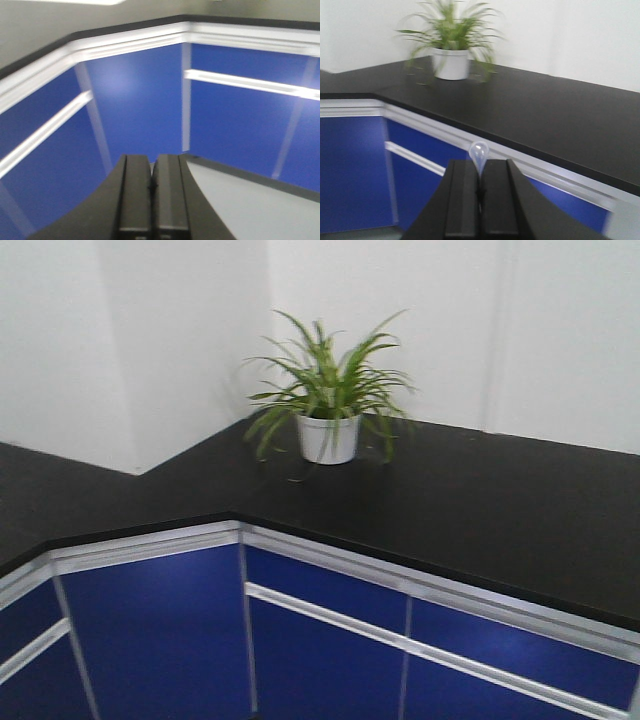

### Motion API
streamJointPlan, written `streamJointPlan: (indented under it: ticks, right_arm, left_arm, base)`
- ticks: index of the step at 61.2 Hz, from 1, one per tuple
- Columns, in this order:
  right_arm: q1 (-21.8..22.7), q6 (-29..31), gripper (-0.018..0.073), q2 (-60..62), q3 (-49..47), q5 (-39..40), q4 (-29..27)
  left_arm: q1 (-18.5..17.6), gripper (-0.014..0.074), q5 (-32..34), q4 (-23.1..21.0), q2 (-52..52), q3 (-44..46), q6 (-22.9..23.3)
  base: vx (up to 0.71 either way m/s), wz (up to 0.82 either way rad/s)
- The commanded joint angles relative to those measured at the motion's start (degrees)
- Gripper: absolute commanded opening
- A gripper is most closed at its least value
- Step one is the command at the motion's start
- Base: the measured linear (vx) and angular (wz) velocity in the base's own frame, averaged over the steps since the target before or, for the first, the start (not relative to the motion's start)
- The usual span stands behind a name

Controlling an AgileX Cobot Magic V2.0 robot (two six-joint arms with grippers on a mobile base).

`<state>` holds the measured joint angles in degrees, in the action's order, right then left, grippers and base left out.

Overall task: Grab transparent chemical and place on left bench
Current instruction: 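Drive to the bench with white bins and the empty glass beaker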

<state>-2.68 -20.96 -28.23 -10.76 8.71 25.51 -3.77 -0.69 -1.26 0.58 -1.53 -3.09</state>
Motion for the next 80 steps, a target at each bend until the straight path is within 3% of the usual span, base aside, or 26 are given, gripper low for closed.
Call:
streamJointPlan:
  ticks: [1, 48, 80]
  right_arm:
    - [0.03, 0.10, 0.0086, -0.22, -1.70, 4.32, 0.10]
    - [0.03, 0.10, 0.0086, -0.22, -1.70, 4.28, 0.10]
    - [0.03, 0.10, 0.0086, -0.22, -1.70, 4.28, 0.10]
  left_arm:
    - [-0.10, -0.0003, 4.49, -0.04, 1.10, -0.93, 0.45]
    - [-0.10, -0.0003, 4.49, -0.04, 1.10, -0.93, 0.45]
    - [-0.10, -0.0003, 4.49, -0.04, 1.10, -0.93, 0.45]
  base:
    - [-0.16, 0.93]
    - [-0.09, 0.82]
    - [0.09, 0.70]
